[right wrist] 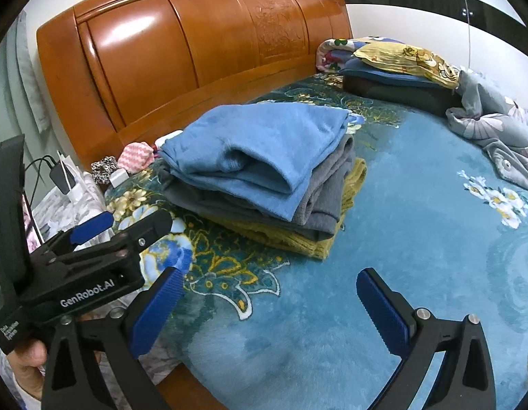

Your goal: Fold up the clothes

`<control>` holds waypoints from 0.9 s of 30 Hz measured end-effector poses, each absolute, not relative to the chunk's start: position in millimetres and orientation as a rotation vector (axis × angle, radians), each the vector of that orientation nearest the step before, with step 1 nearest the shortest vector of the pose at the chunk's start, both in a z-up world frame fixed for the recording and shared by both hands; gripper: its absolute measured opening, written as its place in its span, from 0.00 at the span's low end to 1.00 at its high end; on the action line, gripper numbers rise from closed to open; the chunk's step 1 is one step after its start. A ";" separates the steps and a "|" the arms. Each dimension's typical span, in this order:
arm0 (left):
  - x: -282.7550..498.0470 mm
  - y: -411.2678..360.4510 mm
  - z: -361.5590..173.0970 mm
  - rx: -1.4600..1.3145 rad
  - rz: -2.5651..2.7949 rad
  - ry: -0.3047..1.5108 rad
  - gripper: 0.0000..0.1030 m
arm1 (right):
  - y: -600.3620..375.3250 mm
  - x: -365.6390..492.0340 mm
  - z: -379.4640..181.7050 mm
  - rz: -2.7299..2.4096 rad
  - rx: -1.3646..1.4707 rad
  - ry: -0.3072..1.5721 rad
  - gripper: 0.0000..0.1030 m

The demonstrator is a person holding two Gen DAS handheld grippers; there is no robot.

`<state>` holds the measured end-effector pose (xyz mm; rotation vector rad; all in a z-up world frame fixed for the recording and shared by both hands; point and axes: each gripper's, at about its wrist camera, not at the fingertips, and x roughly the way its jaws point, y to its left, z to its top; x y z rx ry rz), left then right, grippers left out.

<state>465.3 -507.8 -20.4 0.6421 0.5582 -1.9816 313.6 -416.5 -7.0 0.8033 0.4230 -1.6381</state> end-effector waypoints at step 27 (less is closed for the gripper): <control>458.4 -496.9 -19.9 0.688 -1.921 0.499 0.98 | -407.4 300.3 -12.6 -1.675 0.875 0.400 1.00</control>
